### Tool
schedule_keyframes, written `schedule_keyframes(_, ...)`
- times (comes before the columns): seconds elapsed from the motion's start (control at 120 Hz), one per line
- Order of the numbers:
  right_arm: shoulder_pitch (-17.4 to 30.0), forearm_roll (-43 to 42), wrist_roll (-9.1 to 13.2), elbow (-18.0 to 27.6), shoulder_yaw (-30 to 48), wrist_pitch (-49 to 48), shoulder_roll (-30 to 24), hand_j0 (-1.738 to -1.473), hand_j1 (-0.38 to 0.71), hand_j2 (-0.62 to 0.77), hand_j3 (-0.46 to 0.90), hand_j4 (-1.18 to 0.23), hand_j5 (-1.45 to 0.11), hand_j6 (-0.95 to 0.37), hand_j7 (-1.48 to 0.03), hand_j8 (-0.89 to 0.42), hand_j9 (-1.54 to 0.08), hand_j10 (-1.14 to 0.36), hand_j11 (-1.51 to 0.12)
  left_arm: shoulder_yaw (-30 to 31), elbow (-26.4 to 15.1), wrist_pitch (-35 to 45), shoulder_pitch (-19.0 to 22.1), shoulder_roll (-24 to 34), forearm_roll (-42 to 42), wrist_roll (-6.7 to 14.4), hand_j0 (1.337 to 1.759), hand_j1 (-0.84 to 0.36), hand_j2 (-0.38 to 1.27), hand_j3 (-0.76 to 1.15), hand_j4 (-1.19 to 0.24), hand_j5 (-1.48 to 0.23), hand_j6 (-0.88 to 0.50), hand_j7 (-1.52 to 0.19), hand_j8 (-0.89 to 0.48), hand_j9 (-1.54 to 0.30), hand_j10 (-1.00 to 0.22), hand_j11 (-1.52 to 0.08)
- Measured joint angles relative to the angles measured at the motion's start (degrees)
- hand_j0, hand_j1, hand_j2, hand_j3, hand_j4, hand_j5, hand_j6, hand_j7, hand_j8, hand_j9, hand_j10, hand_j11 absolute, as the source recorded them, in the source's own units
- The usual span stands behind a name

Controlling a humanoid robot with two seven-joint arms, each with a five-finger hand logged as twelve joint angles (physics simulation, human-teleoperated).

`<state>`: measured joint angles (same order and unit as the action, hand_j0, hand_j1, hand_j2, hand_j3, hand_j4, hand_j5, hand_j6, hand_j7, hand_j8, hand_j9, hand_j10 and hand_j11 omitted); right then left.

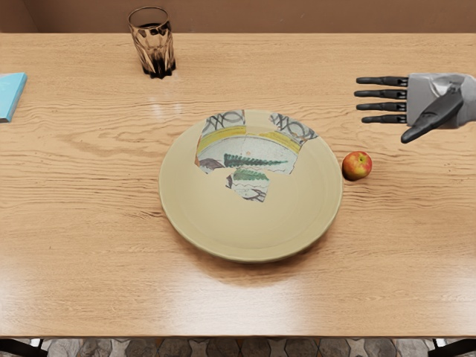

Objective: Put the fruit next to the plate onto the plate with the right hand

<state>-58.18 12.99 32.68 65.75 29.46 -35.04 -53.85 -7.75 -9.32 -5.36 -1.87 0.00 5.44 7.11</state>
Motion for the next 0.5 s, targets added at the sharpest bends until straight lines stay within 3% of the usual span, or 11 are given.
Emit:
schedule_keyframes(0.267, -2.0, -3.7, 0.5, -0.3, 0.0, 0.0, 0.1, -1.658, -0.35, 0.00, 0.00, 0.00, 0.00, 0.00, 0.00, 0.00, 0.00, 0.00, 0.00, 0.0, 0.0, 0.0, 0.0, 0.0, 0.0, 0.0, 1.658, 0.35, 0.00, 0.00, 0.00, 0.00, 0.00, 0.00, 0.00, 0.00, 0.00, 0.00)
schedule_keyframes(0.425, -4.5, -19.7, 0.1, -0.4, 1.3, 0.0, 2.2, -1.658, -0.35, 0.00, 0.00, 0.00, 0.00, 0.00, 0.00, 0.00, 0.00, 0.00, 0.00, 0.0, 0.0, 0.0, 0.0, 0.0, 0.0, 0.0, 1.658, 0.35, 0.00, 0.00, 0.00, 0.00, 0.00, 0.00, 0.00, 0.00, 0.00, 0.00)
schedule_keyframes(0.5, -5.1, -28.8, -2.2, -0.1, 1.8, 0.0, 2.9, -1.658, -0.35, 0.00, 0.00, 0.00, 0.00, 0.00, 0.00, 0.00, 0.00, 0.00, 0.00, 0.0, 0.0, 0.0, 0.0, 0.0, 0.0, 0.0, 1.658, 0.35, 0.00, 0.00, 0.00, 0.00, 0.00, 0.00, 0.00, 0.00, 0.00, 0.00)
